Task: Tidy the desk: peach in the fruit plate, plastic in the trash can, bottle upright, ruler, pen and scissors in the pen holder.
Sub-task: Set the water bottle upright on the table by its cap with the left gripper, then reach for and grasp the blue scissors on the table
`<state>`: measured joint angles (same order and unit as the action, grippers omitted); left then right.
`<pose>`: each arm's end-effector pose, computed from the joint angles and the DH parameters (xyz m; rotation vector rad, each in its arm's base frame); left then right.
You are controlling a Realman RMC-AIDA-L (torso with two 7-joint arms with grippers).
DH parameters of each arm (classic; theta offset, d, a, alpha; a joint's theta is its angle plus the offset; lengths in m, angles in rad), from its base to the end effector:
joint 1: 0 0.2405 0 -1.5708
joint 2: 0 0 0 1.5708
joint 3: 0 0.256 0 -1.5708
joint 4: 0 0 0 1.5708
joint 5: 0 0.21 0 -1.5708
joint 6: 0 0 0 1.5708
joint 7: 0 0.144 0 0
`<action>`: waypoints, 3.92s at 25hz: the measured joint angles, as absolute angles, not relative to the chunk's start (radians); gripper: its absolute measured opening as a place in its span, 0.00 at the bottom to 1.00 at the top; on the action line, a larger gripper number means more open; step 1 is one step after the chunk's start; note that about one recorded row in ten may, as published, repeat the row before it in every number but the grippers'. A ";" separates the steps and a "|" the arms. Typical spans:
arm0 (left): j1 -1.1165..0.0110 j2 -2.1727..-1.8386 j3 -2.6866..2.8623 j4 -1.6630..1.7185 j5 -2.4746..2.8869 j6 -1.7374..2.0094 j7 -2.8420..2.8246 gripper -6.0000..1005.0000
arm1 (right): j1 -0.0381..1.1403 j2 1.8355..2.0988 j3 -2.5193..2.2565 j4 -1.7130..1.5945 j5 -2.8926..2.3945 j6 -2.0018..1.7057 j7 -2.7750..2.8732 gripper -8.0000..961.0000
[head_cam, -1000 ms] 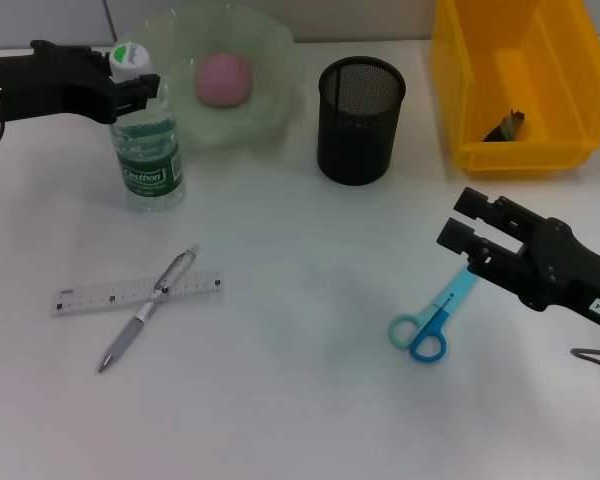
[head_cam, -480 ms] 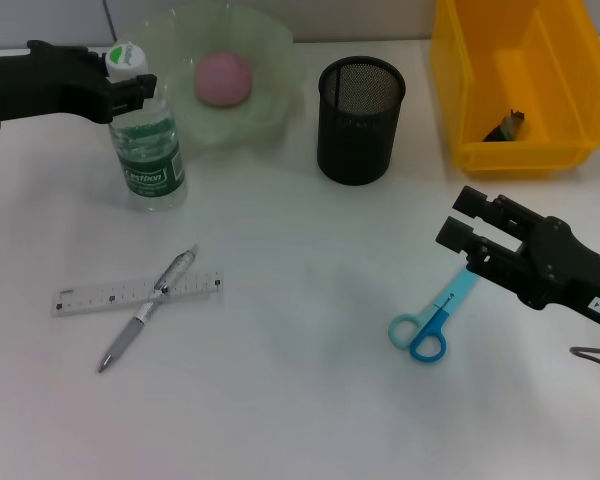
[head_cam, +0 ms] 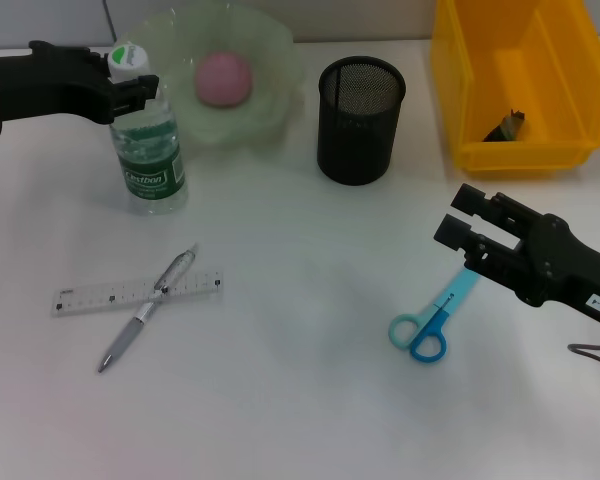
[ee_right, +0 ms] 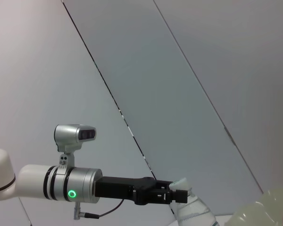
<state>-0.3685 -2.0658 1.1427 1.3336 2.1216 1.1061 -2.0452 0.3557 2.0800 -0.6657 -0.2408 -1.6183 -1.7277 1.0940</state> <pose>-0.2202 0.3786 0.0610 -2.3584 -0.6463 -0.2512 0.2864 0.2507 -0.0243 -2.3592 0.8123 1.3274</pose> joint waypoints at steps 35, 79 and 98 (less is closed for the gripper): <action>-0.377 -2.052 0.846 1.051 1.581 1.442 -1.746 0.70 | 0.356 2.080 -0.666 -0.241 -1.618 -1.727 1.097 0.72; -0.368 -2.067 0.897 0.493 1.583 1.816 -1.089 0.69 | 0.583 2.038 -0.895 -1.461 -2.213 -1.966 1.793 0.72; -0.373 -2.075 0.909 0.429 1.545 1.829 -1.092 0.69 | 0.691 2.082 -1.417 -1.532 -2.689 -1.816 1.501 0.72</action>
